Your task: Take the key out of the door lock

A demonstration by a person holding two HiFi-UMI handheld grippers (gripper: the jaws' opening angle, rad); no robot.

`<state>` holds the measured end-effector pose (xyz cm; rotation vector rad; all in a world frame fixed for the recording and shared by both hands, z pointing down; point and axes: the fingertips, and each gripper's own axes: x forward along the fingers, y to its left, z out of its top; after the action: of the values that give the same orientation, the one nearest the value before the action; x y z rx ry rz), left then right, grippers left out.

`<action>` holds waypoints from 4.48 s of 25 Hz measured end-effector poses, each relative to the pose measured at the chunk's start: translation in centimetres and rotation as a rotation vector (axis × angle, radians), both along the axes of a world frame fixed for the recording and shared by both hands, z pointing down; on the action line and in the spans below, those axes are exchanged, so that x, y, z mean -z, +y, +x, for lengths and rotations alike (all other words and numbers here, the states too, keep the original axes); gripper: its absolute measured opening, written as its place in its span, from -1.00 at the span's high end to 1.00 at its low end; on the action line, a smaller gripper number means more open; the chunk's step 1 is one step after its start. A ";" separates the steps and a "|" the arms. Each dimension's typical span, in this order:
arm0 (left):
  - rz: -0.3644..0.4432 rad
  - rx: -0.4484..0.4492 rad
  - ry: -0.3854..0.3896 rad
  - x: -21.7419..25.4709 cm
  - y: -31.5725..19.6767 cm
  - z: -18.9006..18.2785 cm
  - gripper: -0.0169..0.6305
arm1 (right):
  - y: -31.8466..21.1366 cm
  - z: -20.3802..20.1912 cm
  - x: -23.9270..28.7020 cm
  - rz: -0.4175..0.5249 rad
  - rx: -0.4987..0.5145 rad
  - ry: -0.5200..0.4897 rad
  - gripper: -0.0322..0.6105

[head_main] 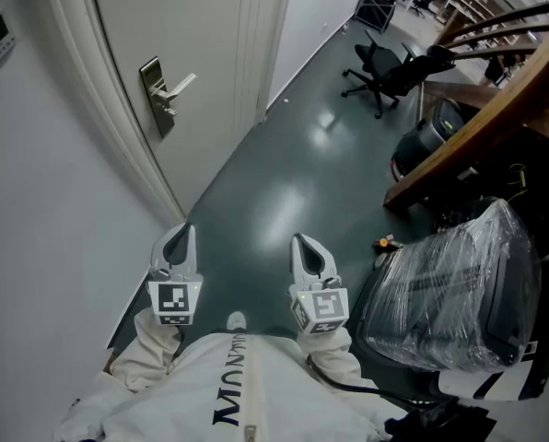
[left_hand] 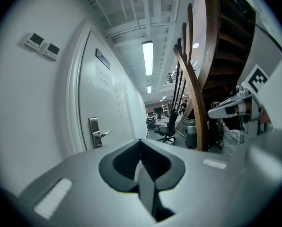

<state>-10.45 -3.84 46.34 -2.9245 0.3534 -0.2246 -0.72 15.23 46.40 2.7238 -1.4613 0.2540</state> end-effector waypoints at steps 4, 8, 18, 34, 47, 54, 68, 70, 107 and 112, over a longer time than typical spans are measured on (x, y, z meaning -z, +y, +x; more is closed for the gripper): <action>-0.010 -0.005 0.009 -0.1 -0.5 0.3 0.95 | 0.0 0.4 0.0 -0.016 -0.012 0.005 0.90; -0.019 -0.020 0.004 -0.6 -0.4 0.8 0.95 | -0.1 0.7 0.0 -0.020 -0.022 0.002 0.90; -0.012 0.007 0.003 -0.6 -2.2 2.3 0.95 | -2.2 2.8 -0.3 -0.017 0.001 0.005 0.90; -0.005 0.078 -0.046 -1.6 -4.4 10.6 0.95 | -5.5 12.8 -1.8 0.004 0.075 -0.046 0.90; -0.008 0.240 -0.061 -1.8 -7.1 17.4 0.95 | -10.0 21.9 -2.7 0.004 0.234 -0.058 0.90; -0.004 0.394 -0.079 -2.6 -10.1 15.4 0.95 | -15.7 22.8 -3.4 -0.002 0.373 -0.058 0.90; -0.032 0.625 -0.046 -3.0 -19.3 11.5 0.95 | -29.5 19.9 -3.6 -0.054 0.631 -0.041 0.90; -0.037 0.645 -0.037 -2.9 -20.8 11.1 0.95 | -31.4 19.3 -3.3 -0.062 0.657 -0.031 0.90; -0.055 0.949 -0.046 -2.7 -26.5 10.4 0.95 | -44.8 18.9 -4.0 -0.091 0.908 -0.002 0.83; -0.055 0.969 -0.058 -2.8 -26.2 10.6 0.95 | -45.1 19.2 -5.1 -0.102 0.921 -0.052 0.70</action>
<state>0.13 -30.08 49.16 -2.5246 1.7313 -0.4359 18.48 -29.86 51.53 1.7083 -2.4079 0.3263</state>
